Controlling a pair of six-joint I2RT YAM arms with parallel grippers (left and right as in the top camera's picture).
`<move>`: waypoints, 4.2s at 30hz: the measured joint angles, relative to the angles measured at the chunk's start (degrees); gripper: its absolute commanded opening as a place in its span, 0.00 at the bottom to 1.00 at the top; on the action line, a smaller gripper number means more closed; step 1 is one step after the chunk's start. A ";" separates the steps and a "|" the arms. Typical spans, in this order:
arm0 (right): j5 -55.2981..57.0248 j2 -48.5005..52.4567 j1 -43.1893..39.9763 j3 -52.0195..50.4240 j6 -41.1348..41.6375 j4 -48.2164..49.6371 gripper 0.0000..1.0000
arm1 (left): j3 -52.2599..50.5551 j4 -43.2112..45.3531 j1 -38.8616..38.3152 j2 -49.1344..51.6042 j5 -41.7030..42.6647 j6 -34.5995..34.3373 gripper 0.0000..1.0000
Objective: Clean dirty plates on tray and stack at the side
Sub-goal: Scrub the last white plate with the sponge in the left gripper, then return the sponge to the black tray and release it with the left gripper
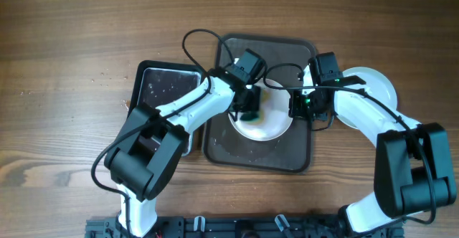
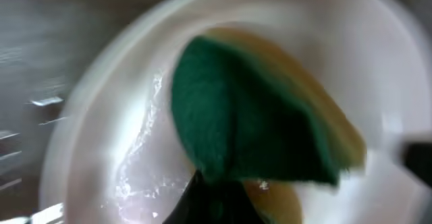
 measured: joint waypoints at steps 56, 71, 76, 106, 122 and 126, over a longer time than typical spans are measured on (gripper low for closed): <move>-2.95 0.15 0.39 0.00 -0.44 -0.26 0.04 | 2.60 -6.91 0.76 0.70 -5.25 -4.92 0.04; -1.18 0.15 -0.39 0.11 -0.42 -0.44 0.04 | 1.92 8.11 -3.85 3.23 17.86 -7.52 0.04; -1.14 0.15 -0.39 0.11 -0.42 -0.74 0.04 | 1.90 7.02 -5.44 3.41 20.28 -7.52 0.04; -3.13 0.15 0.46 0.11 -1.31 -1.49 0.04 | 1.86 -13.35 0.50 -5.27 -13.09 -12.48 0.04; -2.43 0.15 0.31 0.11 -1.51 -1.75 0.05 | 0.98 -25.40 13.16 -25.33 -7.34 -7.96 0.04; -2.01 0.15 0.31 0.11 -1.36 -1.46 0.04 | -4.20 -23.04 18.32 -25.11 -9.66 -5.60 0.04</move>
